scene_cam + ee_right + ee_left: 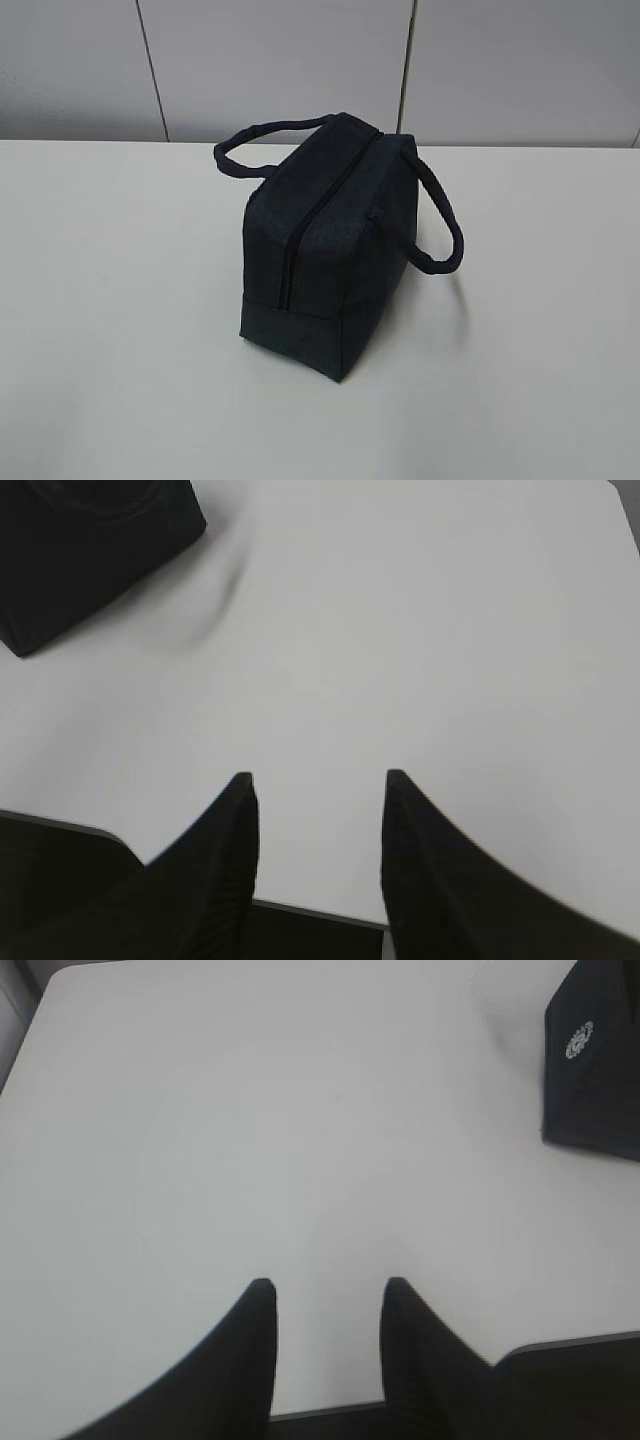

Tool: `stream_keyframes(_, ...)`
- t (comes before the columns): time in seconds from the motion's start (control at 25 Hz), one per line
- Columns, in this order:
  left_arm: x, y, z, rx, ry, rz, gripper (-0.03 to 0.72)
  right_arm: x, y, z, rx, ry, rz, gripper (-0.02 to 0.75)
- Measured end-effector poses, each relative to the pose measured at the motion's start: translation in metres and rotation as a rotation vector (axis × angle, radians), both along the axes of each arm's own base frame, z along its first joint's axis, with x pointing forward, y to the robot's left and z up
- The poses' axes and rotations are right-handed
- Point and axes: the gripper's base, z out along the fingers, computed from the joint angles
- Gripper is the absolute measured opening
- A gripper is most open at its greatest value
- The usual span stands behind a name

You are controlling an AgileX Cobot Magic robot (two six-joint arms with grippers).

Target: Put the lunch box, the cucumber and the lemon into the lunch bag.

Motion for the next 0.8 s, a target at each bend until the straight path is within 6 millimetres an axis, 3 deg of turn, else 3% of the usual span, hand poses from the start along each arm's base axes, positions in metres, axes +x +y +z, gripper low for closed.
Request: stream_keyframes(0.8,0.0,0.0,0.0,0.0,0.0,0.0,0.239,0.0,-0.0005,0.0,-0.005,0.0,-0.005,0.31)
